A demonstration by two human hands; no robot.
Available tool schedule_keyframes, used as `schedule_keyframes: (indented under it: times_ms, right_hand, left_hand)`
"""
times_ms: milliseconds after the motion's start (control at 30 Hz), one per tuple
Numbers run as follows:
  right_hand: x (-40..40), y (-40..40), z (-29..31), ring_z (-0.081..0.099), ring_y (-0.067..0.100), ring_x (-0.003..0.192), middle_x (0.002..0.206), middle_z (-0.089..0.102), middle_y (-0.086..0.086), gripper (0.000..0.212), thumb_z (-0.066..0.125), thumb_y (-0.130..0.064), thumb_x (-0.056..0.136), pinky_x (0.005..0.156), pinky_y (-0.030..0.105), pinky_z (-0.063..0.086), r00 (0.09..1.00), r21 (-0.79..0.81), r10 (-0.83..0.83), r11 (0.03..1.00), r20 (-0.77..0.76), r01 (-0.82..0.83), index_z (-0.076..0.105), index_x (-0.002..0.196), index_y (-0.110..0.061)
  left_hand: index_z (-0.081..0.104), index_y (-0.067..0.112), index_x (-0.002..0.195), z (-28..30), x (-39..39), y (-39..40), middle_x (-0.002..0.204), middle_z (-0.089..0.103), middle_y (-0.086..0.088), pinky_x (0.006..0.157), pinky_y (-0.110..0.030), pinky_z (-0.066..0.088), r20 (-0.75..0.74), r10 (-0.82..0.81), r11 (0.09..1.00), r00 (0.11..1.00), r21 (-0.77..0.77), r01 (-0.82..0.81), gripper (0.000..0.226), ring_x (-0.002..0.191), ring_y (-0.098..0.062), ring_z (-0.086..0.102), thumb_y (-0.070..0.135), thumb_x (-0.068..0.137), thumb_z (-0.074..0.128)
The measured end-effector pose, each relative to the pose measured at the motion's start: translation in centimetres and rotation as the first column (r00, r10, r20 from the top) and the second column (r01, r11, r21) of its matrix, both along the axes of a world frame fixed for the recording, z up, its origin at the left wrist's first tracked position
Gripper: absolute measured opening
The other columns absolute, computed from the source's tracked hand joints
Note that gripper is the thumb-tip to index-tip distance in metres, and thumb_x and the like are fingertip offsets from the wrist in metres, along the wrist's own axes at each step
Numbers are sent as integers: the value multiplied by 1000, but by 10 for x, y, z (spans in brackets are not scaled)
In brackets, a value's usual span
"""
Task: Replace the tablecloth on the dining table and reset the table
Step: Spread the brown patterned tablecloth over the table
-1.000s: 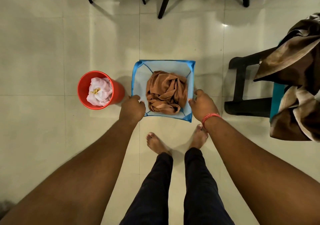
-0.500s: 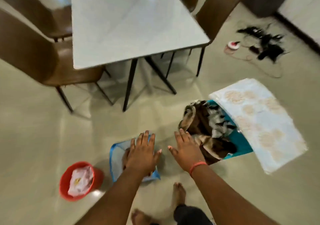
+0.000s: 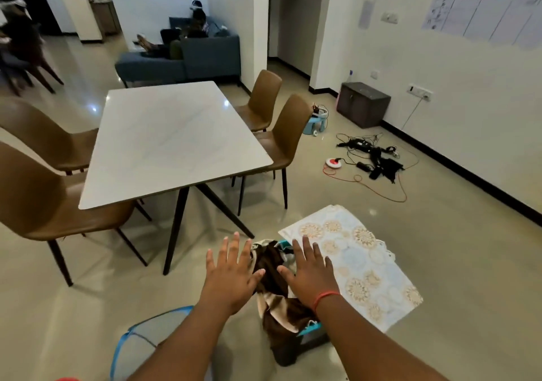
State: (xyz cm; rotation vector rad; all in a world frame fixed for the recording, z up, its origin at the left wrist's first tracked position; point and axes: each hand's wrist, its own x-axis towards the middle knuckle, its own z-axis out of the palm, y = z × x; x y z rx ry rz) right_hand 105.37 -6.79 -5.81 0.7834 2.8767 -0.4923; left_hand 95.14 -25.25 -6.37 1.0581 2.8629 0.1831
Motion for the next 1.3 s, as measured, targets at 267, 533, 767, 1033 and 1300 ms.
schedule_keyframes:
  times_ms: [267,533,767,1033,1300]
  right_hand:
    - [69,135,-20,-5,26,153,166,-13,-2,80,23,-70,95,121,53,7,993,-55,-19,998,116,25,-3,158,-29]
    - [89,223,-60,10,28,152,167,5,2,79,30,-67,97,120,52,18,973,-191,-112,970,204,152,11,158,-22]
    - [96,295,-89,23,28,149,163,21,8,78,37,-62,98,116,47,29,948,-214,-148,954,280,212,18,156,-14]
    - [71,376,-122,37,35,139,156,30,14,69,46,-47,100,111,44,36,914,-209,-134,951,382,227,23,154,-10]
    - [30,435,-166,43,38,130,144,41,17,57,48,-38,99,106,44,40,896,-191,-55,970,441,153,36,145,-8]
  left_hand:
    - [2,28,159,-27,73,117,167,-1,-4,122,-50,10,235,167,986,958,-66,-156,75,153,-26,5,64,98,27]
    - [48,9,134,-66,86,181,139,53,-13,101,-36,42,577,346,931,740,-112,-348,46,125,-29,53,42,102,43]
    - [37,0,142,-100,66,251,124,59,-15,78,-32,41,799,429,791,421,-106,-603,53,98,-25,58,37,104,44]
    - [37,5,148,-146,38,300,134,58,-12,103,-45,46,857,509,519,84,-228,-824,62,119,-33,57,40,100,51]
    - [54,13,134,-173,60,317,128,64,-8,98,-48,51,902,420,314,-100,-248,-916,44,110,-31,63,32,95,63]
